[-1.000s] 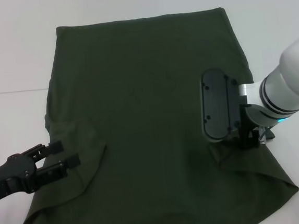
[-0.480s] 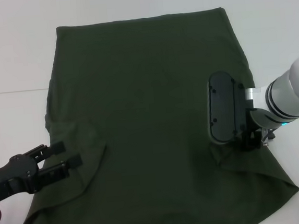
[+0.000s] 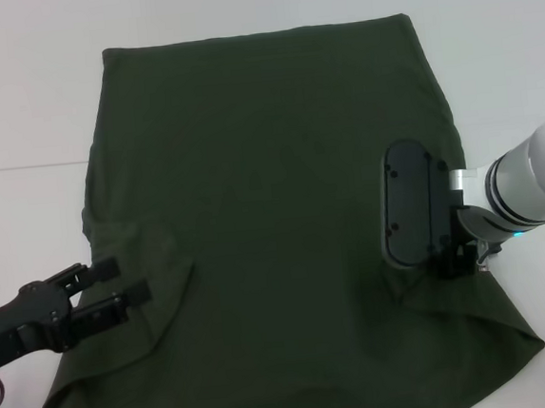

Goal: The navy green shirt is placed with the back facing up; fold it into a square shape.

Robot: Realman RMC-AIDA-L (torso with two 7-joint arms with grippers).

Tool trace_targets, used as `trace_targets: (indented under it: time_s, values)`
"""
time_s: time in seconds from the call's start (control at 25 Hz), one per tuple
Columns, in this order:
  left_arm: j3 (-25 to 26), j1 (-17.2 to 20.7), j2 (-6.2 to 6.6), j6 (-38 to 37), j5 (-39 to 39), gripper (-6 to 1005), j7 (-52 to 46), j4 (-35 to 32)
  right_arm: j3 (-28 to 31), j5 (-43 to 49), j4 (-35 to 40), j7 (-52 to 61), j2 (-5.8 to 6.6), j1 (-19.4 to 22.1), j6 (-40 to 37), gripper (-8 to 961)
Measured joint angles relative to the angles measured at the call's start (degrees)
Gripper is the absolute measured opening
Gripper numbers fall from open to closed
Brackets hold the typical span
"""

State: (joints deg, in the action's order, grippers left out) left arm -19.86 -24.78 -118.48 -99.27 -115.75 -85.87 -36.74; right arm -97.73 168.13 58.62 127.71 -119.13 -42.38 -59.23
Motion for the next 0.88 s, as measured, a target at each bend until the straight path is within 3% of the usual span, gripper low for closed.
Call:
trace_targets:
  time_s: [0.88]
  values:
    - [0.0, 0.0, -0.16, -0.3, 0.0, 875, 0.0, 0.1, 0.1, 0.0, -2.2, 0.0, 0.91, 0.0, 3.4, 690]
